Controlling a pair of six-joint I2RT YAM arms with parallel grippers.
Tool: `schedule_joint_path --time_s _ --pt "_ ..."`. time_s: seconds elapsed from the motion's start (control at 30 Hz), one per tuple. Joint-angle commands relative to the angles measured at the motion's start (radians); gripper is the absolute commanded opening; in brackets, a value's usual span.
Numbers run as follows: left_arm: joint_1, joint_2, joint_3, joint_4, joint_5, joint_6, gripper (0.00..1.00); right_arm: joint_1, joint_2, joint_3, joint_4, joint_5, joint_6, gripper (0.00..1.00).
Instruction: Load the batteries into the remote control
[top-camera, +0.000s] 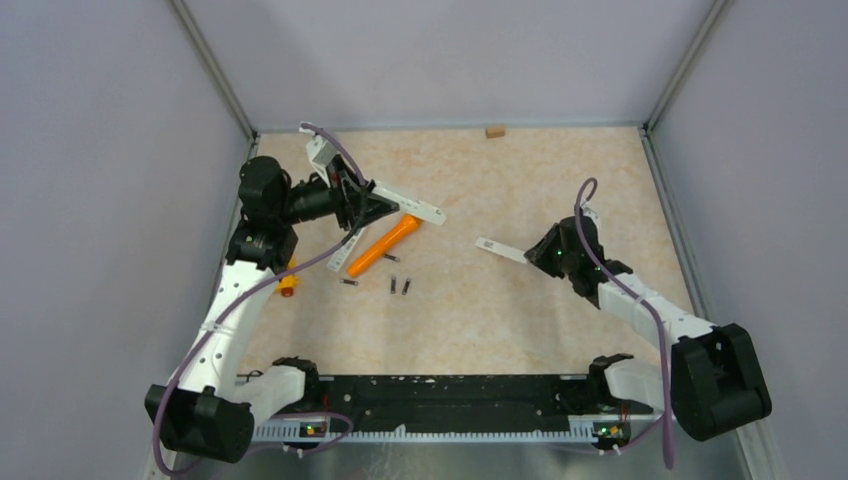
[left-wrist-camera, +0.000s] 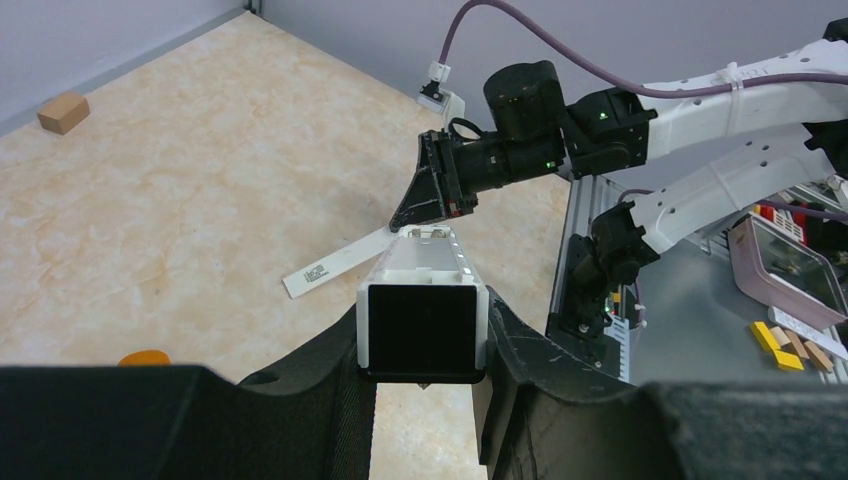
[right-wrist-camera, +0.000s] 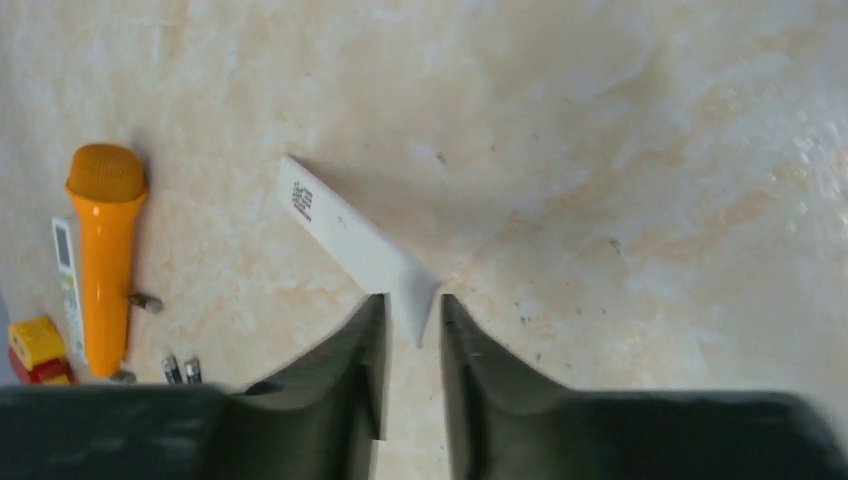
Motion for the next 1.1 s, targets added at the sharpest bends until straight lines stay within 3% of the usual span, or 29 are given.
schedule_joint_path --time_s 0.0,0.07,0.17,0.23,0.37,0.43,0.57,0.7,1.07 --pt "-0.005 -0.025 -0.011 0.087 0.049 -0.019 0.00 -0.008 -0.035 0.047 -0.134 0.136 -0.057 0.43" --pt "-0.004 -0.022 -0.012 0.086 0.054 -0.019 0.00 -0.011 -0.064 0.058 -0.172 0.162 -0.063 0.65" --pt "-0.005 -0.016 -0.012 0.085 0.066 -0.030 0.00 -0.010 -0.120 0.080 -0.174 0.122 -0.129 0.75" --pt "-0.006 -0.011 -0.011 0.083 0.075 -0.037 0.00 -0.009 -0.162 0.104 -0.127 0.019 -0.213 0.76" --pt "-0.016 -0.002 -0.007 0.071 0.106 -0.043 0.00 0.005 -0.240 0.147 0.059 -0.366 -0.324 0.76" --pt "-0.025 0.001 -0.008 0.061 0.131 -0.040 0.00 0.050 -0.260 0.177 0.146 -0.486 -0.359 0.77" --pt "-0.052 0.002 -0.007 0.020 0.184 -0.006 0.00 0.203 -0.262 0.254 0.233 -0.564 -0.477 0.77" --pt "-0.072 -0.008 -0.005 0.000 0.240 0.013 0.00 0.276 -0.218 0.307 0.325 -0.680 -0.509 0.78" --pt "-0.088 -0.039 0.004 -0.002 0.300 0.031 0.00 0.458 -0.076 0.472 0.176 -0.774 -0.731 0.75"
